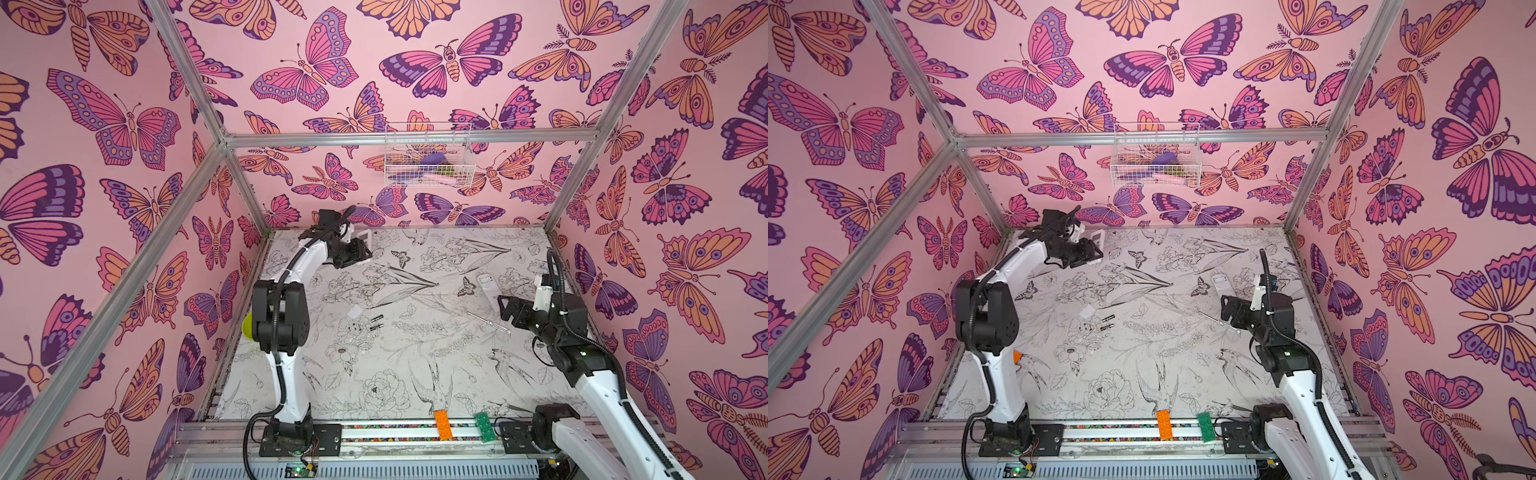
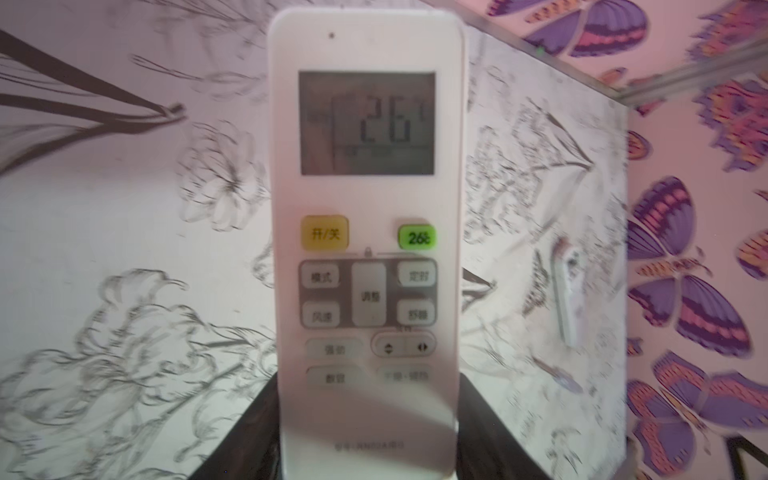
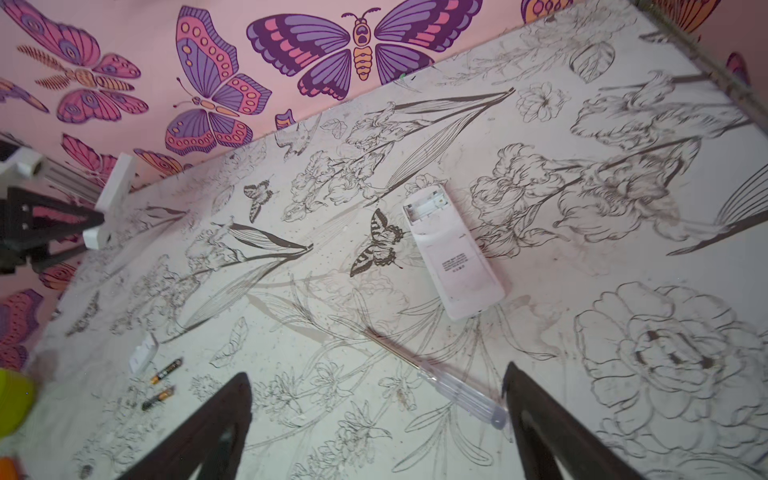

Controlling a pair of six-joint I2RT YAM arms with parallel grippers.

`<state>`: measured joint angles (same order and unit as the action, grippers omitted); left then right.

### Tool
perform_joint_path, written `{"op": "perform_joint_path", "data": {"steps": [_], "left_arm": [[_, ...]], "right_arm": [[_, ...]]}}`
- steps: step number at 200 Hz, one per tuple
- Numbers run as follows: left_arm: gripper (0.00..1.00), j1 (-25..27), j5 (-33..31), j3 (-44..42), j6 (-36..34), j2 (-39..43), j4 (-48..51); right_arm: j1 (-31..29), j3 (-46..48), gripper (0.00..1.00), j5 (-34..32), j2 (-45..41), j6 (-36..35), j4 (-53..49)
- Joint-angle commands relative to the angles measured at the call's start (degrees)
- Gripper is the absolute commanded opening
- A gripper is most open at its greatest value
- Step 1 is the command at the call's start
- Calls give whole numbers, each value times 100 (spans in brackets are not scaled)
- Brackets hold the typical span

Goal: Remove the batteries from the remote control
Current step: 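Lift the display remote with the left gripper while the right gripper reaches toward it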

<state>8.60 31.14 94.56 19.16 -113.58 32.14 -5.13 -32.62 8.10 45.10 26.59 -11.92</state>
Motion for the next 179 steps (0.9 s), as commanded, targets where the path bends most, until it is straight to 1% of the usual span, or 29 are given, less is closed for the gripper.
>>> {"op": "perform_joint_path", "data": {"steps": [1, 9, 21, 40, 56, 82, 100, 122, 136, 166, 179], "left_arm": [[39, 145, 1043, -832, 340, 384, -876], [39, 229, 1160, -1217, 542, 540, -1242], [42, 397, 1282, -1761, 729, 819, -1767], [45, 753, 1300, -2495, 888, 1201, -2504], [47, 1049, 1194, -2871, 919, 1417, -2957], [48, 1507, 1016, -3022, 709, 1411, -3035], [47, 1757, 892, -3105, 788, 1347, -3146], [46, 1970, 901, -3123, 747, 1349, -3136], [47, 2102, 879, -3143, 672, 1347, -3140], [46, 2242, 925, -3151, 504, 1417, -3115], [47, 2242, 841, -3172, 552, 1451, -3095]], "right_arm": [[-244, -126, 91, 119, 116, 1143, 476], [-395, -138, 89, 25, 191, 1356, 546], [-630, -193, 87, -120, 326, 1710, 557], [-1012, -206, 85, -254, 528, 2225, 676], [-1409, -211, 82, -400, 749, 2553, 929], [-2157, -349, 80, -908, 1137, 2954, 1075], [-2581, -430, 79, -1203, 1491, 3094, 1340], [-2787, -668, 79, -1196, 1904, 3377, 1445], [-2941, -692, 77, -1281, 2076, 3427, 1659], [-3045, -874, 68, -1181, 2436, 3558, 1843], [-3088, -886, 64, -1175, 2555, 3598, 1970]]}}
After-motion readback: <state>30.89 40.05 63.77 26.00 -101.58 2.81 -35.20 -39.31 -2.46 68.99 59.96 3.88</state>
